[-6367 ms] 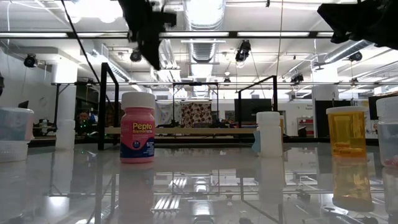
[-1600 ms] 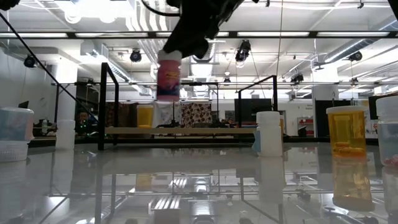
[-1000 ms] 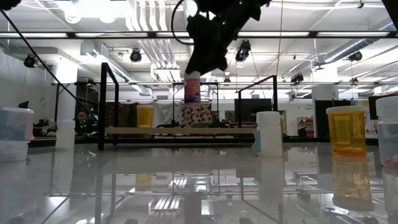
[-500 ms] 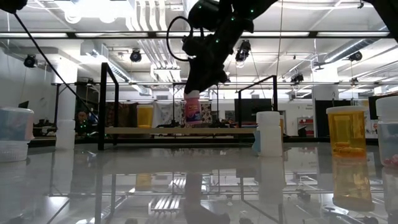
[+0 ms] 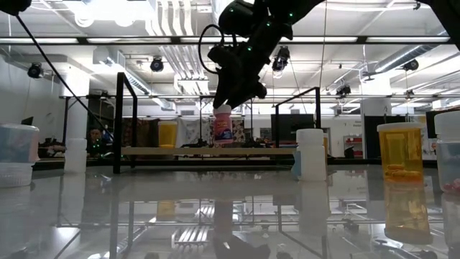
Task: Pick and place medicine bottles onto shelf by color
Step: Put the big pink pill bottle on the shelf, then put the left blue pill bottle on the shelf
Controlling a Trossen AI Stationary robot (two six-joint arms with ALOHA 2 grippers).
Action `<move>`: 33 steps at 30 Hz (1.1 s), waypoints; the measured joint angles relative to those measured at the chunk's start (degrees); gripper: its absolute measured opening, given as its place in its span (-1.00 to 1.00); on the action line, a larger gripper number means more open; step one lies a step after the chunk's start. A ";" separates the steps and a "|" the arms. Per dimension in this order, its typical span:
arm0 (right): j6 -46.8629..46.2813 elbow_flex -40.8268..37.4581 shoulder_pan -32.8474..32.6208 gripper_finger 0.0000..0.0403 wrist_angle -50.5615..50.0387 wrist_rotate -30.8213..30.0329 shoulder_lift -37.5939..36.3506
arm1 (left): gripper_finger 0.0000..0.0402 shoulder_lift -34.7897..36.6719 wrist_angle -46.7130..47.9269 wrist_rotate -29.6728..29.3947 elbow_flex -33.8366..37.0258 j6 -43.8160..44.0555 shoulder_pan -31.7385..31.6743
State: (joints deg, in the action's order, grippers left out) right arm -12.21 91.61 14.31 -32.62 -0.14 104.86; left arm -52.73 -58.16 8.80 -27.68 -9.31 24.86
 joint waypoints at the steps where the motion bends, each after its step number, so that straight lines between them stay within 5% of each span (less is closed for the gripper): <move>1: -0.08 0.00 0.00 -0.06 0.00 -0.02 0.00 | -0.94 0.04 0.20 0.01 0.01 -0.02 0.00; 26: 0.14 0.00 -1.42 -0.07 -4.49 0.13 -5.56 | -0.94 1.42 4.46 -0.68 0.09 -0.79 -0.05; 29: 0.55 0.00 -3.99 -0.09 -8.09 0.42 -7.56 | -0.94 2.62 7.60 -5.06 0.09 -2.94 -0.11; 33: 1.29 -0.68 -9.56 -0.12 -12.81 0.57 -9.76 | -0.94 4.62 13.65 -18.27 0.09 -5.18 -0.11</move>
State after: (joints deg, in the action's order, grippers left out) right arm -10.92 90.94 4.75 -45.43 0.43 95.10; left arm -48.11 -44.51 -9.47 -27.59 -14.49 24.75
